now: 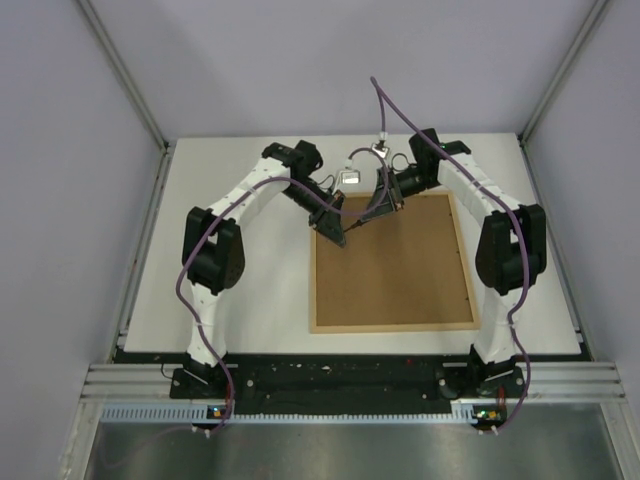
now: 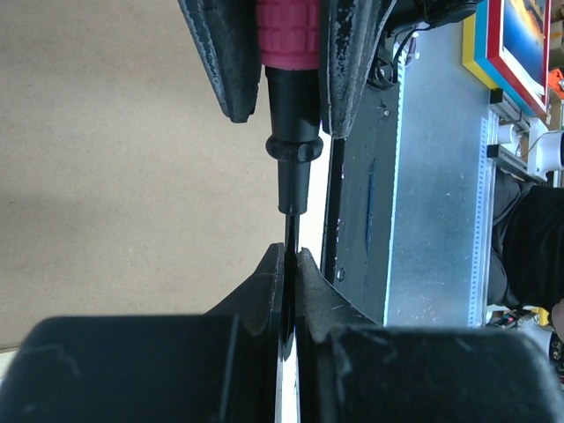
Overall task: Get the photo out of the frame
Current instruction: Adjust the screwdriver.
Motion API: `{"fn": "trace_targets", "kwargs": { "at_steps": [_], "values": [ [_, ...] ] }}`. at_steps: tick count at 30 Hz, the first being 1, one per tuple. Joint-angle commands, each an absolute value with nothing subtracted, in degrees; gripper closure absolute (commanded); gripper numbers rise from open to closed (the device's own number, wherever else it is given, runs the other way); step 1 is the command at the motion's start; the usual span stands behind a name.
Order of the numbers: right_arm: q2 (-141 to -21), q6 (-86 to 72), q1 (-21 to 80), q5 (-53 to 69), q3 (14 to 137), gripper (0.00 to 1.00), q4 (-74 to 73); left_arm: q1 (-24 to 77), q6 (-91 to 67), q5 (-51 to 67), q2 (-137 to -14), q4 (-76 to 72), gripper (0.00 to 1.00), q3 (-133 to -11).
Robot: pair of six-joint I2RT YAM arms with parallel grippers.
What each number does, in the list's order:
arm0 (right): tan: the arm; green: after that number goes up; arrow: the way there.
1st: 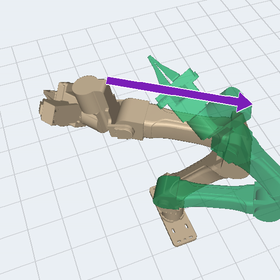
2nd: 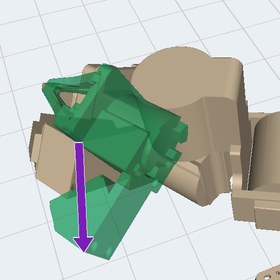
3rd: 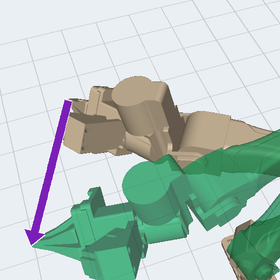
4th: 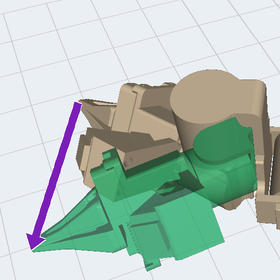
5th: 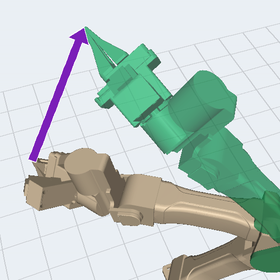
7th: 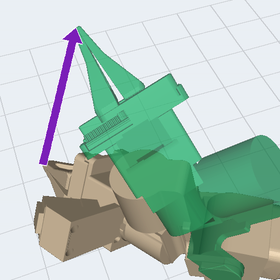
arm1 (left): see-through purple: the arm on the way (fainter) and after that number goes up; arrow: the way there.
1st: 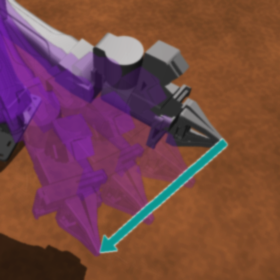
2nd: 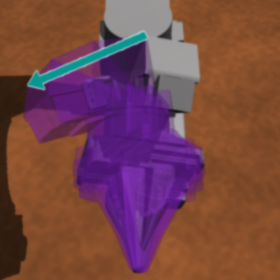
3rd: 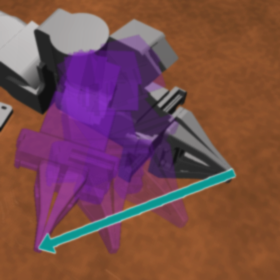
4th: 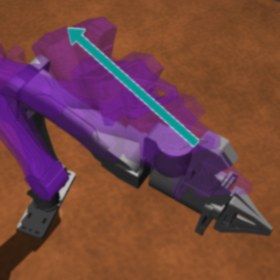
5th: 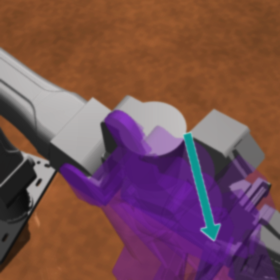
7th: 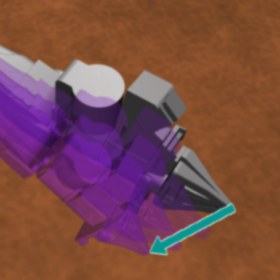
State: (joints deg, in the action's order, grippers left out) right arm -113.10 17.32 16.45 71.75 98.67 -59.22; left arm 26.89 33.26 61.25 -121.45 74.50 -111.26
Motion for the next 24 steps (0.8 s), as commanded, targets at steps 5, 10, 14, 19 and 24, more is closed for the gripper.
{"fn": "trace_targets", "kwargs": {
  "at_steps": [5, 10, 14, 19, 24],
  "values": [
    [-110.0, 17.8, 17.9, 69.0, 98.4, 1.0, -58.0, 24.7, 26.6, 62.8, -120.2, 67.7, 0.64, -111.0],
    [-107.4, 11.2, 16.8, 66.0, 92.3, 1.0, -49.7, 19.1, 20.2, 64.2, -117.9, 60.9, 0.52, -109.3],
    [-105.6, -1.3, 16.1, 62.3, 86.2, 1.0, -37.2, 14.6, 11.8, 62.0, -114.6, 50.3, 0.51, -103.7],
    [-104.9, -17.9, 16.0, 55.6, 77.7, 1.0, -16.1, 11.6, 3.1, 54.2, -112.0, 36.7, 0.49, -93.4],
    [-107.2, -30.0, 15.7, 49.9, 73.3, 1.0, -2.2, 10.3, -1.6, 50.5, -113.2, 29.9, 0.49, -87.3]
  ]
}}
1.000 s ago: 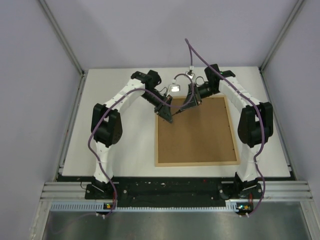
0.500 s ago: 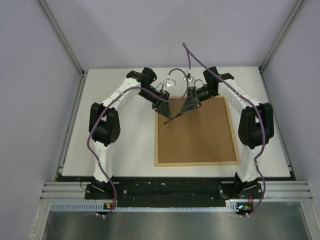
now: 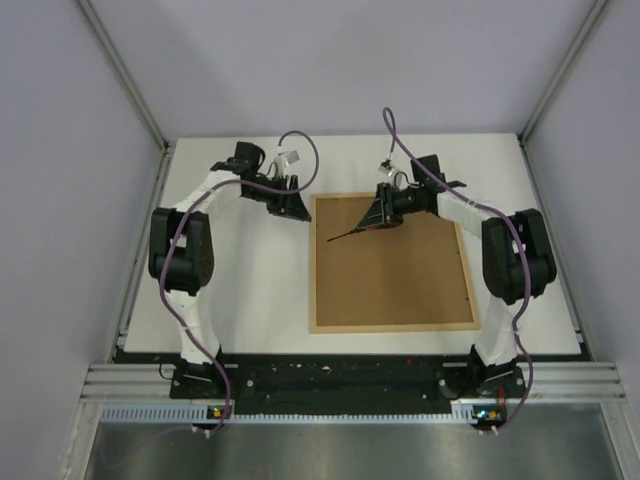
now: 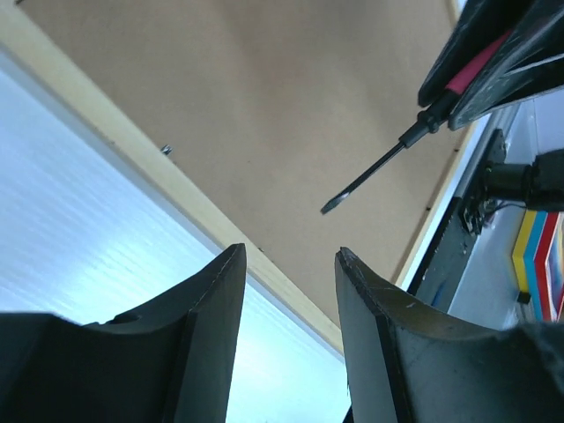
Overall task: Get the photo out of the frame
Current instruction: Adjust the screwdriver, then release the photo frame item from the photo frame.
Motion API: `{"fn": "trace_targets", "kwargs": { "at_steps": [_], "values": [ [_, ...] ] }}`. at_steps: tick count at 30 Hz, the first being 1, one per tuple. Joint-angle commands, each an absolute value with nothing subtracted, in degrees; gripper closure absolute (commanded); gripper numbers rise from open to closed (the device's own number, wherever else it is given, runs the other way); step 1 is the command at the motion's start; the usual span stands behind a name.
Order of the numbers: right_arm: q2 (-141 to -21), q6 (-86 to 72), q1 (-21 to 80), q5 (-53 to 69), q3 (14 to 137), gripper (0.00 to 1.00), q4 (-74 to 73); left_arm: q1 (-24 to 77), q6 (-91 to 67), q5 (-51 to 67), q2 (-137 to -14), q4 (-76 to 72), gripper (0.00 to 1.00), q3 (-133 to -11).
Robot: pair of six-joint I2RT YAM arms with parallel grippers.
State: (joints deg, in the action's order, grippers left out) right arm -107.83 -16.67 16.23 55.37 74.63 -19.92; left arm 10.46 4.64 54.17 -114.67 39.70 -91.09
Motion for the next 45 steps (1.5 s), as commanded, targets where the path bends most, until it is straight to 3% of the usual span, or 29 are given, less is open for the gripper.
{"fn": "trace_targets", "kwargs": {
  "at_steps": [1, 7, 12, 30, 45],
  "values": [
    [-108.0, -31.0, 15.8, 49.5, 72.9, 1.0, -0.5, 10.2, -1.9, 50.0, -113.8, 29.3, 0.49, -86.4],
    [-110.6, -39.1, 14.6, 47.8, 69.0, 1.0, 17.8, 10.0, -4.0, 49.3, -116.5, 27.5, 0.49, -84.5],
    [-114.1, -38.6, 14.6, 47.1, 69.1, 1.0, 19.6, 9.3, -6.6, 49.9, -118.0, 24.5, 0.5, -83.3],
    [-118.3, -31.0, 16.3, 47.8, 69.9, 1.0, 17.5, 9.2, -14.3, 50.0, -123.5, 19.9, 0.6, -83.4],
    [-122.0, -33.6, 18.0, 48.3, 73.3, 1.0, 14.2, 9.5, -16.1, 49.2, -123.9, 18.7, 0.67, -83.4]
  ]
}}
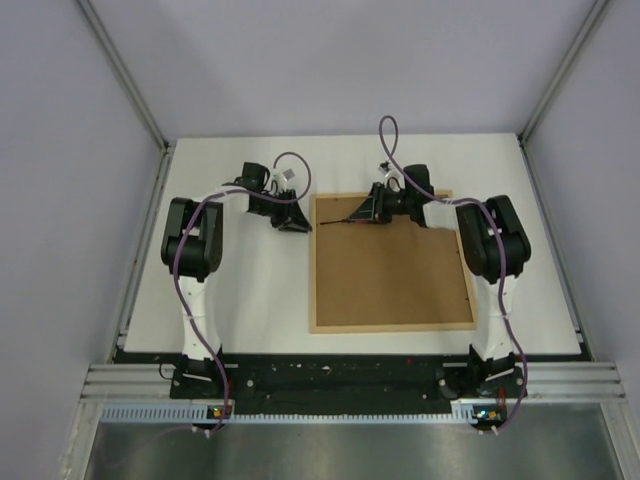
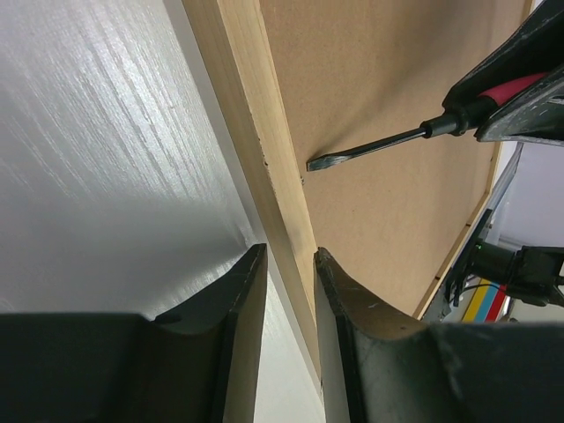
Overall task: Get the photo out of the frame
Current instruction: Release the photo frame item from the photo frame.
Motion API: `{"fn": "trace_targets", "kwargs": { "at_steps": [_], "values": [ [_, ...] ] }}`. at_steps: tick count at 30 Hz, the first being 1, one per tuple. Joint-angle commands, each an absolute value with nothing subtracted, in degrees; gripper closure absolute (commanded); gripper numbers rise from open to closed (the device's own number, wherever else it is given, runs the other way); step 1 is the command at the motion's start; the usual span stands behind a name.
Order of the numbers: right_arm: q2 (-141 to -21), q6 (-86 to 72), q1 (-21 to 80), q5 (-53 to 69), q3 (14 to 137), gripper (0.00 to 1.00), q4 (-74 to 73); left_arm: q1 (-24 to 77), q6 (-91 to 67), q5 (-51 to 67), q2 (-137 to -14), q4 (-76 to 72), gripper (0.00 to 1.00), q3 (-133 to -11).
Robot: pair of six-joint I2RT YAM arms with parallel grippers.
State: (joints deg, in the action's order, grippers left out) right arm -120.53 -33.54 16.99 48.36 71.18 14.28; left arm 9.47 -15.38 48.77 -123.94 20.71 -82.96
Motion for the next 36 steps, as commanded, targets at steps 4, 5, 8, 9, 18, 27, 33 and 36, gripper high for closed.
{"fn": "trace_targets", "kwargs": {
  "at_steps": [4, 5, 8, 9, 18, 27, 33, 36],
  "values": [
    [-123.1, -34.5, 18.1, 49.6, 73.7, 1.0, 13.5, 9.7, -16.3, 49.3, -123.8, 18.8, 0.69, -83.6],
    [-123.2, -34.6, 18.0, 49.6, 73.7, 1.0, 13.5, 9.8, -16.3, 49.3, -123.9, 18.7, 0.69, -83.8],
    [-123.8, -36.1, 18.0, 51.0, 74.1, 1.0, 13.4, 9.9, -16.3, 49.0, -123.8, 18.9, 0.7, -83.8],
    [-124.2, -36.7, 18.0, 51.3, 74.1, 1.0, 13.5, 9.9, -16.3, 49.0, -123.8, 18.9, 0.7, -83.9],
    [-124.5, -39.3, 18.0, 53.8, 73.7, 1.0, 16.0, 10.3, -16.2, 48.0, -124.1, 19.6, 0.73, -84.6],
    [-125.2, -39.5, 18.0, 52.3, 74.3, 1.0, 15.5, 10.5, -16.1, 47.9, -123.8, 19.9, 0.74, -84.7],
    [-125.1, -39.7, 18.0, 51.5, 74.6, 1.0, 15.5, 10.7, -16.1, 47.9, -123.7, 20.0, 0.75, -84.6],
    [-124.9, -39.6, 17.9, 51.1, 74.4, 1.0, 15.2, 10.7, -16.0, 47.9, -123.6, 20.0, 0.76, -84.8]
  ]
}}
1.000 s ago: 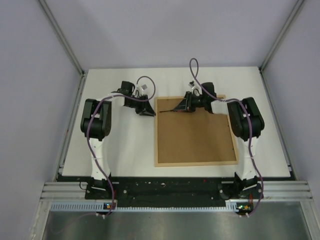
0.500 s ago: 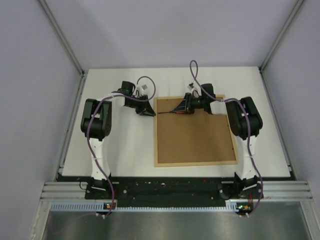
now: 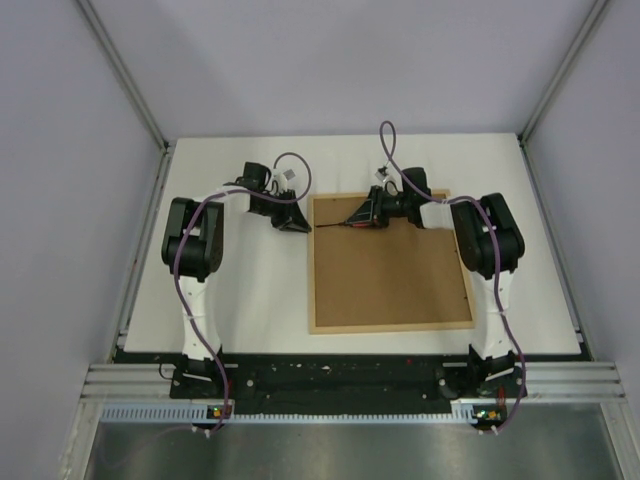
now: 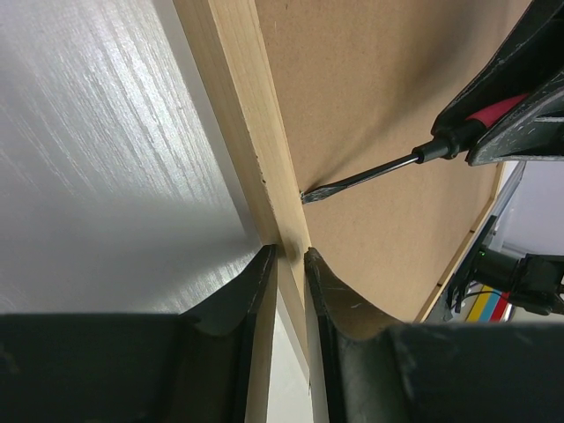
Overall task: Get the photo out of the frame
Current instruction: Release the photo frame item from the photo frame.
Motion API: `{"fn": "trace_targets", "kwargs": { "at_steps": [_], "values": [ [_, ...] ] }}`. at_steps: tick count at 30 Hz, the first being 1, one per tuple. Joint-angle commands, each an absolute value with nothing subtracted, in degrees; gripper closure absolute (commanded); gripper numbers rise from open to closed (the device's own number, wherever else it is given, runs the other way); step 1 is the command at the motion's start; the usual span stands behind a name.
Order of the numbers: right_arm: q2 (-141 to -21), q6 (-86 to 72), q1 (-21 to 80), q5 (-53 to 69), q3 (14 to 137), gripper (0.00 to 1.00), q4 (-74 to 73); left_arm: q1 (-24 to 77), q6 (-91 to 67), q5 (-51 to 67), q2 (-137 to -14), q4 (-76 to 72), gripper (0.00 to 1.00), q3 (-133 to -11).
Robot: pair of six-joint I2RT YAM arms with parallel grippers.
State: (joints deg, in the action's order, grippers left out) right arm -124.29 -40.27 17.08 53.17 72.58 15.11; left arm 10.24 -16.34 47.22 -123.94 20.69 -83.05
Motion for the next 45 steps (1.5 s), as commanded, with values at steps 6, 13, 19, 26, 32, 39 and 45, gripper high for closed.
{"fn": "trace_targets", "kwargs": {
  "at_steps": [6, 13, 19, 26, 32, 39, 45],
  "values": [
    [-124.8, -39.6, 18.1, 50.7, 75.0, 1.0, 15.3, 10.9, -16.0, 48.2, -123.9, 20.1, 0.78, -84.8],
    [-125.0, -39.5, 18.5, 50.5, 75.7, 1.0, 15.2, 11.1, -16.1, 48.3, -123.8, 20.1, 0.79, -84.9],
    [-125.6, -39.2, 19.6, 50.7, 76.1, 1.0, 14.8, 11.2, -16.2, 48.3, -123.9, 20.1, 0.79, -85.1],
    [-124.1, -38.9, 19.4, 49.7, 75.3, 1.0, 14.9, 11.4, -16.3, 47.8, -124.1, 20.3, 0.77, -84.9],
    [-122.2, -38.7, 18.5, 50.4, 74.7, 1.0, 14.7, 11.4, -16.3, 47.5, -124.4, 20.4, 0.75, -85.0],
    [-122.8, -39.4, 18.5, 50.8, 74.9, 1.0, 15.4, 11.5, -16.5, 46.8, -125.0, 20.7, 0.68, -85.3],
    [-121.9, -39.5, 18.5, 50.9, 74.8, 1.0, 15.6, 11.9, -16.2, 45.7, -125.8, 21.4, 0.66, -85.9]
  ]
}}
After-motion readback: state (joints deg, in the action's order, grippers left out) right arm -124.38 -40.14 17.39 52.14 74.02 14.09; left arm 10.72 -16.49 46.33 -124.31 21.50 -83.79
